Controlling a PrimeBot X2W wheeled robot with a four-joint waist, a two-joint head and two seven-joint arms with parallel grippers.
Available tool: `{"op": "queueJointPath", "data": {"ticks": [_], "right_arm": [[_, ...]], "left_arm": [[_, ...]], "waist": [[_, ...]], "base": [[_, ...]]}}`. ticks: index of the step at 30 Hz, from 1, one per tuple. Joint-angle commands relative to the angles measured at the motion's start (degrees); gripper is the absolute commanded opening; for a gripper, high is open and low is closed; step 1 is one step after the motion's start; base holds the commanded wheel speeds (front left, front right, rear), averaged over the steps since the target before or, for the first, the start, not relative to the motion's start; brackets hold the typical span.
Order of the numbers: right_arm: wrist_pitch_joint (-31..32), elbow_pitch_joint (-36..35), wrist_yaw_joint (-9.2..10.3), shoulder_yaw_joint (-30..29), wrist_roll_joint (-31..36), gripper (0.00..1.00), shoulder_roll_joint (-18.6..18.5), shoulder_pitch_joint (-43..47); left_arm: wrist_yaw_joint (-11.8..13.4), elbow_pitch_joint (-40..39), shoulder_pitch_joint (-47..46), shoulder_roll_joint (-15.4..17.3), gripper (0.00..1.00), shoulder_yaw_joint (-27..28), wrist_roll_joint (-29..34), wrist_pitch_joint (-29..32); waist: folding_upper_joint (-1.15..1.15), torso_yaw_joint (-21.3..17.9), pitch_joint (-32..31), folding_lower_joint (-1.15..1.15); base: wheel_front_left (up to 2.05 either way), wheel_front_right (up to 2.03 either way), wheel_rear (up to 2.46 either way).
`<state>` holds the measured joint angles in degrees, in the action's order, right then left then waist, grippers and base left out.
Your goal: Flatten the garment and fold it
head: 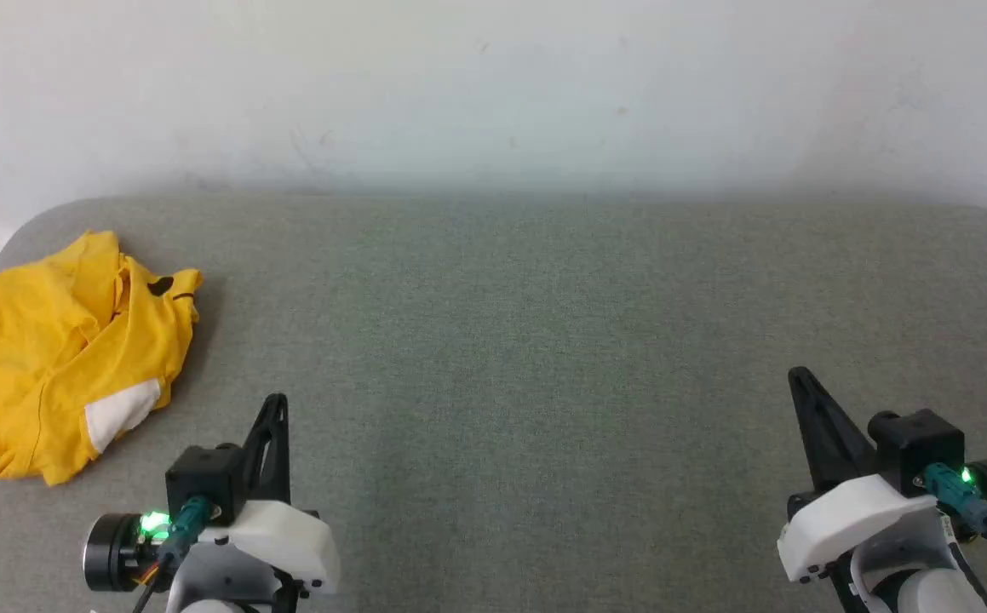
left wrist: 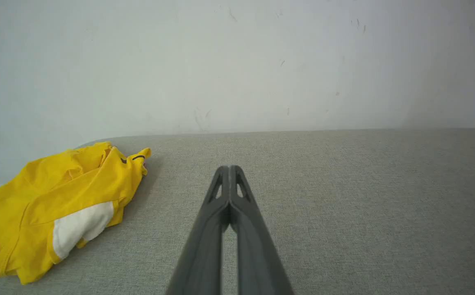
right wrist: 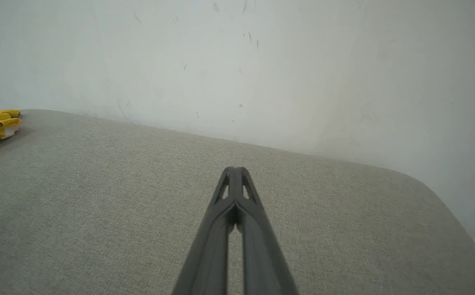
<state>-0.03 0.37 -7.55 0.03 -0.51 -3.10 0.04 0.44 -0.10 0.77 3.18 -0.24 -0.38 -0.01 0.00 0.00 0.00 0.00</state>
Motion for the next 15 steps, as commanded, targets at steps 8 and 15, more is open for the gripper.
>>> {"op": "queueJointPath", "data": {"ticks": [8, 15], "right_arm": [[0.03, -0.37, 0.06, -0.03, 0.51, 0.0, 0.23, -0.04], [-0.29, 0.27, 0.0, -0.3, -0.38, 1.0, -0.06, 0.02]], "left_arm": [[-0.44, 0.1, -0.77, -0.3, 0.0, 0.24, 0.38, 0.01], [0.06, -0.1, 0.06, 0.02, 1.0, -0.06, -0.25, -0.29]], "waist": [[0.0, 0.0, 0.0, 0.0], [-0.01, 0.0, 0.03, 0.0]], "base": [[0.0, 0.0, 0.0], [0.0, 0.0, 0.0]]}}
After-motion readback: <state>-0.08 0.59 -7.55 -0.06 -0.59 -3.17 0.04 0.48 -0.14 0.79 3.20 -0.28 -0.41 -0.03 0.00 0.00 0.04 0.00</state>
